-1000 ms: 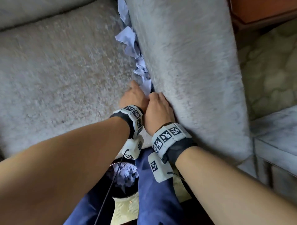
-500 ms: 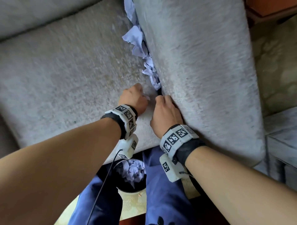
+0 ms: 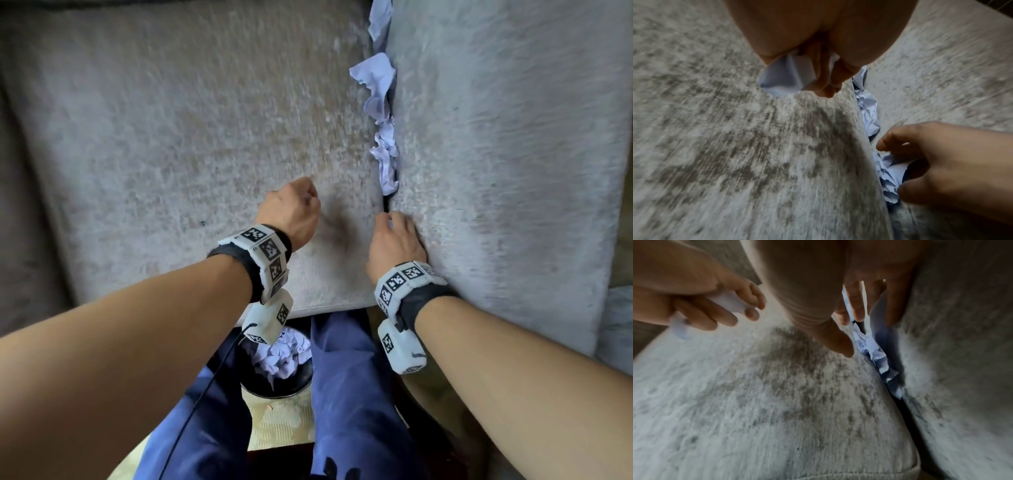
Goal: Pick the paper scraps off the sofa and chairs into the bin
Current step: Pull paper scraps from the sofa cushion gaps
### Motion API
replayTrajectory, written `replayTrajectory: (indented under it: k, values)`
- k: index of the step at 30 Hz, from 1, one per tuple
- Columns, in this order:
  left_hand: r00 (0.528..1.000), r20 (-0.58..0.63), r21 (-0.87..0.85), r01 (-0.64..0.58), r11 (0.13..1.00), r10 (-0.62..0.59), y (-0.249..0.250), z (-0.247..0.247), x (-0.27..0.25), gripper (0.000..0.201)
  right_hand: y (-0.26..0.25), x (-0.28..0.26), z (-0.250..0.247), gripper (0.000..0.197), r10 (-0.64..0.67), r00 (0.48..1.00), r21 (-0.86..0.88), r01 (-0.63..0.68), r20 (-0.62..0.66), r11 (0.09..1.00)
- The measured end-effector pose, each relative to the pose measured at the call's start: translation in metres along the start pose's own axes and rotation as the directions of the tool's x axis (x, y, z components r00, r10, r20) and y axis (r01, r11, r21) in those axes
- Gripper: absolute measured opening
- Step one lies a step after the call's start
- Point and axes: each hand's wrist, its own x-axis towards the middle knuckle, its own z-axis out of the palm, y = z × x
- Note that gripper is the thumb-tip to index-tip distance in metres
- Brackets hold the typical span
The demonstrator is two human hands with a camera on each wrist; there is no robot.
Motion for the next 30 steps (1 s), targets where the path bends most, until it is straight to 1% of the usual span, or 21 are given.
replayTrajectory:
  k: [4,7,11,16,18,22,25,28,30]
  values:
    - [1.0,0.005,-0.039,0.0,0.999,0.0,-0.014,-0.001,-0.004,0.021,-0.007,0.009,0.009,0.038,0.048,0.999,-0.062,-0.05,-0.023,0.997]
    - [1.0,0.0,-0.063,0.014,0.998,-0.014,-0.024,0.0,-0.006,0.021,-0.007,0.018,0.013,0.038,0.043,0.999,-0.094,-0.044,-0.016,0.995]
    - [1.0,-0.01,-0.081,0.014,0.997,-0.014,-0.033,0.001,-0.009,0.02,-0.007,0.029,0.014,0.032,0.038,0.999,-0.122,-0.039,-0.015,0.992]
    - [1.0,-0.024,-0.052,-0.008,0.999,0.007,-0.036,0.004,-0.011,0.021,-0.008,0.039,0.008,0.031,0.056,0.998,-0.116,-0.053,0.02,0.992]
    - [1.0,-0.02,-0.049,-0.015,0.999,0.014,-0.035,0.006,-0.011,0.021,-0.01,0.038,0.006,0.029,0.06,0.998,-0.093,-0.059,0.005,0.994]
    - [1.0,-0.002,-0.043,-0.018,0.999,0.018,-0.03,0.008,-0.012,0.021,-0.014,0.027,-0.005,0.035,0.031,0.998,0.008,-0.031,-0.057,0.999]
    - [0.999,0.002,-0.018,-0.033,0.999,0.033,-0.021,0.008,-0.013,0.021,-0.018,0.019,-0.02,0.022,0.009,0.989,0.146,0.014,-0.151,0.989]
    - [0.999,0.003,0.005,-0.045,0.999,0.045,-0.013,0.009,-0.011,0.022,-0.021,0.015,-0.037,0.022,0.059,0.982,0.322,0.003,-0.18,0.947]
    - [0.999,-0.006,0.003,-0.052,0.999,0.052,-0.009,0.01,-0.009,0.022,-0.02,0.013,-0.047,0.018,0.105,0.977,0.422,-0.017,-0.185,0.907]
